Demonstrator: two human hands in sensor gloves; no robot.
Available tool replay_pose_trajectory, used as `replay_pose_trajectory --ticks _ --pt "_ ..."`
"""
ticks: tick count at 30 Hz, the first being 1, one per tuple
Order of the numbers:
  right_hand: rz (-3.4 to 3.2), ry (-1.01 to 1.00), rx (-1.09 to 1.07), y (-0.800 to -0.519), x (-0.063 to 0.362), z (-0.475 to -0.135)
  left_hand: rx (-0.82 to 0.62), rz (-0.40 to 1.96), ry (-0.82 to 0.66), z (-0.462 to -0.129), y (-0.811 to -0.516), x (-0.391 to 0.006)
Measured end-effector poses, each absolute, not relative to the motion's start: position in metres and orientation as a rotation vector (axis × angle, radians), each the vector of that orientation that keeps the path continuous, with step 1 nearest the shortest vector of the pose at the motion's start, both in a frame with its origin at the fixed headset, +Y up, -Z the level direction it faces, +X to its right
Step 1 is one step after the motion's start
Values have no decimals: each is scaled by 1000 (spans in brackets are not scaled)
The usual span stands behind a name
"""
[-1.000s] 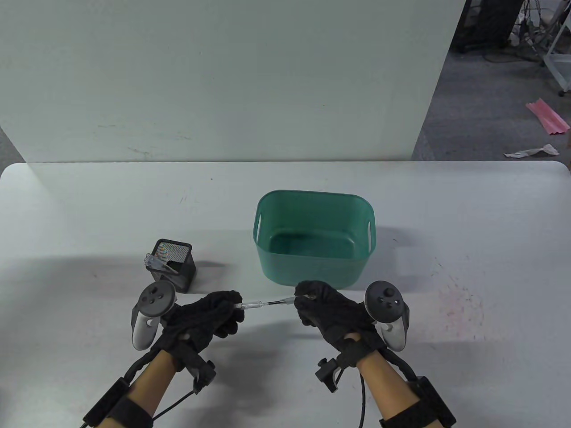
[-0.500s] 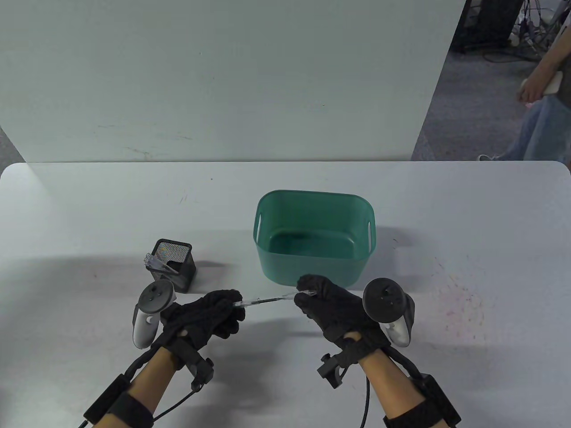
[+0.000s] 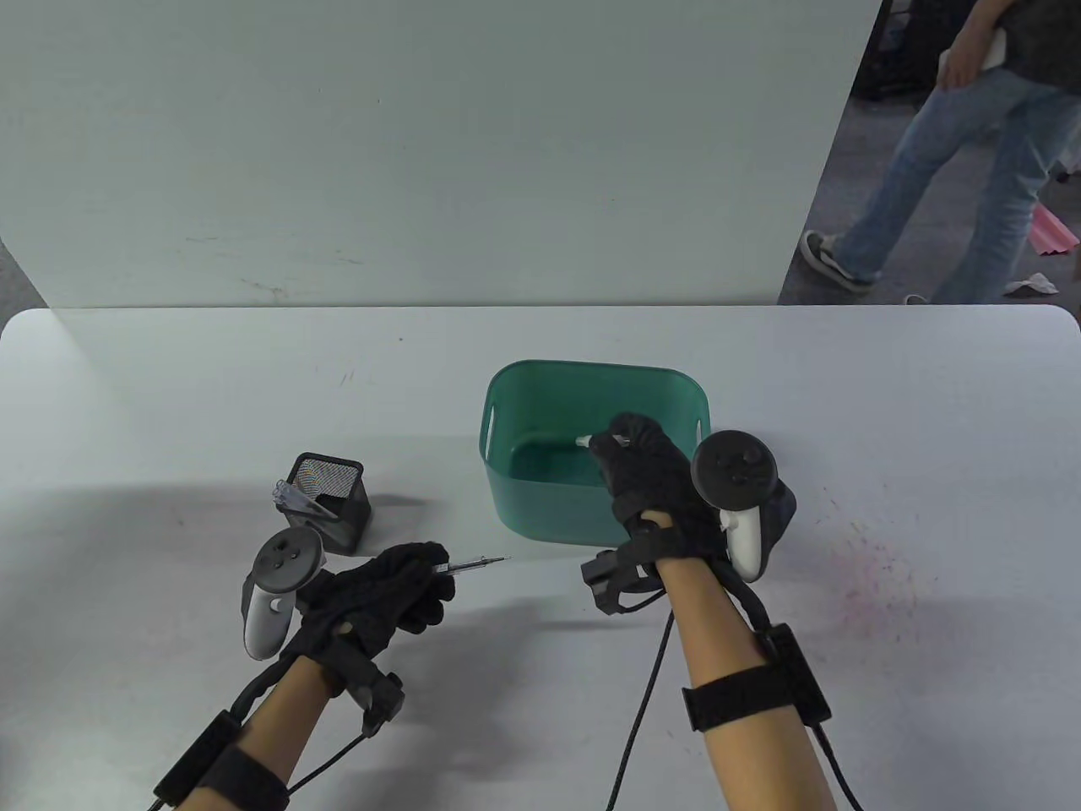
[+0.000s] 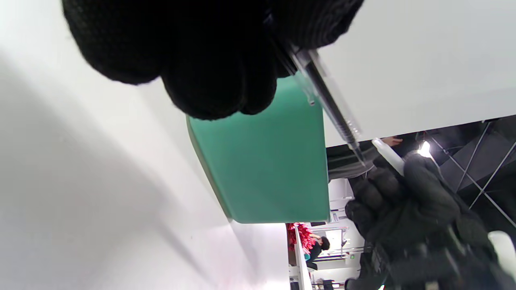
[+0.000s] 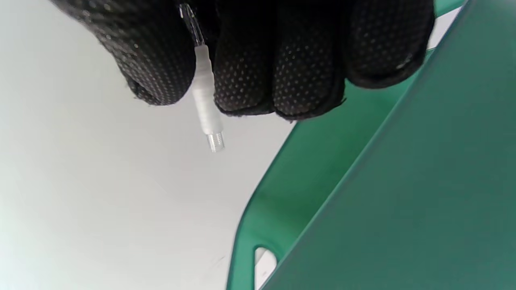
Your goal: Disassemble pens into components
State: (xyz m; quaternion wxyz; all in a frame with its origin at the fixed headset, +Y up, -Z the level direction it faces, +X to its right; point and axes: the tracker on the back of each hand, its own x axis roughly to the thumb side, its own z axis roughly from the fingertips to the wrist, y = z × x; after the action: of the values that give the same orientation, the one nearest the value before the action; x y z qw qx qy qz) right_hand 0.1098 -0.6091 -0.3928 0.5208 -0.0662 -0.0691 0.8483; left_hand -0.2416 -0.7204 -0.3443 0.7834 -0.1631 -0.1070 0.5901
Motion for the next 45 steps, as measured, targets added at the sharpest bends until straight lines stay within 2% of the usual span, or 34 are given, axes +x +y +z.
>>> replay_pose_trajectory --ticks 7,13,17,22,26,33,39,45 --pt "2195 -154 -344 -604 91 -416 -307 1220 -229 -341 -713 -246" --pt "2224 -141 -310 -608 92 -415 -271 1214 -238 -338 -707 -250" --pt "2228 -174 -206 -605 99 -404 -249 1217 -228 -337 -705 -253" --pt "2239 -146 55 -605 108 -383 -230 1203 -225 -337 -704 -253" --pt "2287 -142 269 -618 108 -362 -217 1175 -230 -336 -705 -249" --pt "2320 -133 557 -657 91 -330 -216 1088 -282 -333 -703 -242" --pt "2363 -123 650 -676 79 -325 -198 1057 -266 -333 -704 -242" --pt "2333 -95 618 -691 83 -319 -209 1013 -282 -330 -708 -235"
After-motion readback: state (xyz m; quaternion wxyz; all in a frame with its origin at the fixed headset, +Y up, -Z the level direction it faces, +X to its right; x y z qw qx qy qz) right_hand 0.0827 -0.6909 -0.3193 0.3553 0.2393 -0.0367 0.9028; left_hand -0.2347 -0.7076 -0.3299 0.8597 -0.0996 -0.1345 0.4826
